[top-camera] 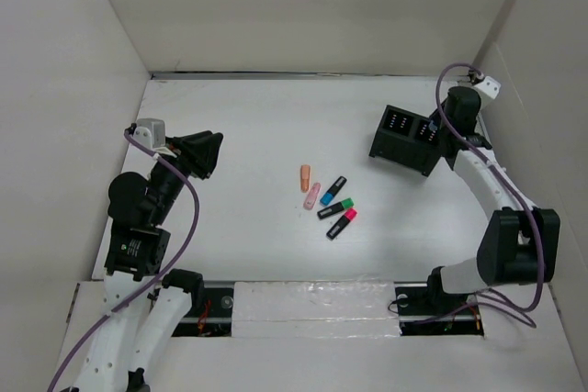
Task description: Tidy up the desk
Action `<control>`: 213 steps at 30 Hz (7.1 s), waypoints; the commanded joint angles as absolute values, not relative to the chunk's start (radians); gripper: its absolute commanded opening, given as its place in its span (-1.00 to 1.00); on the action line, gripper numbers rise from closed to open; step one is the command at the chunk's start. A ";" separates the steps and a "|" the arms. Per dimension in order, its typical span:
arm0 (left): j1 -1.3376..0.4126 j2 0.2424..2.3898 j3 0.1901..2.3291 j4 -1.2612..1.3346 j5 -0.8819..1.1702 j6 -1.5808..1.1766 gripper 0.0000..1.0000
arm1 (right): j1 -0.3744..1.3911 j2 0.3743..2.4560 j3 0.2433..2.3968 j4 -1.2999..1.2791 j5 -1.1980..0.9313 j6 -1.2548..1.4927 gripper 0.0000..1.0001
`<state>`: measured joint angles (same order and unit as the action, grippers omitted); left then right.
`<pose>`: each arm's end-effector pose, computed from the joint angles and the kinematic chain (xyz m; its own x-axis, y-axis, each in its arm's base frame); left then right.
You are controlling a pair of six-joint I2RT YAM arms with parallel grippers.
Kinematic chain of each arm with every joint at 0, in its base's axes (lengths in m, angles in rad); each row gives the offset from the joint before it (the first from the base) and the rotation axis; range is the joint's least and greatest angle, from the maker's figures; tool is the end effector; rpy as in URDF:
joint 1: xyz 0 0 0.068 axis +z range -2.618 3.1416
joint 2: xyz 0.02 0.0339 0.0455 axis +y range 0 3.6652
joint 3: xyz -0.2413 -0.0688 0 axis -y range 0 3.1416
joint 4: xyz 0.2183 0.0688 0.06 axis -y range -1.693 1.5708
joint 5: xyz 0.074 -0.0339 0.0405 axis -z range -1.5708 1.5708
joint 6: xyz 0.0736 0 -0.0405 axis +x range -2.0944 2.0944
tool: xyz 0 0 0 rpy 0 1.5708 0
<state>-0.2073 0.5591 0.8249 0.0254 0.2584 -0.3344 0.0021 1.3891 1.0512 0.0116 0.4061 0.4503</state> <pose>0.1423 -0.0491 0.3984 0.1215 -0.3498 -0.9289 0.5064 0.8267 -0.2451 0.3364 -0.0284 0.2897 -0.1266 0.3996 -0.9079 0.4747 0.8281 0.2983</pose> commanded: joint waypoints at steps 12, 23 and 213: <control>-0.209 0.561 0.815 0.072 0.258 -0.328 -0.42 | 0.015 1.509 1.107 0.020 0.457 0.474 -0.02; -0.209 0.571 0.819 0.069 0.252 -0.327 -0.42 | 0.205 1.335 1.043 0.044 0.419 0.468 -0.65; -0.209 0.568 0.818 0.069 0.258 -0.316 -0.42 | 0.802 1.990 1.221 0.038 0.387 0.440 -0.60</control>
<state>-0.2073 0.5774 0.8246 0.0254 0.2398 -0.3229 0.7921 1.9984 1.2278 0.0353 0.3779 0.4286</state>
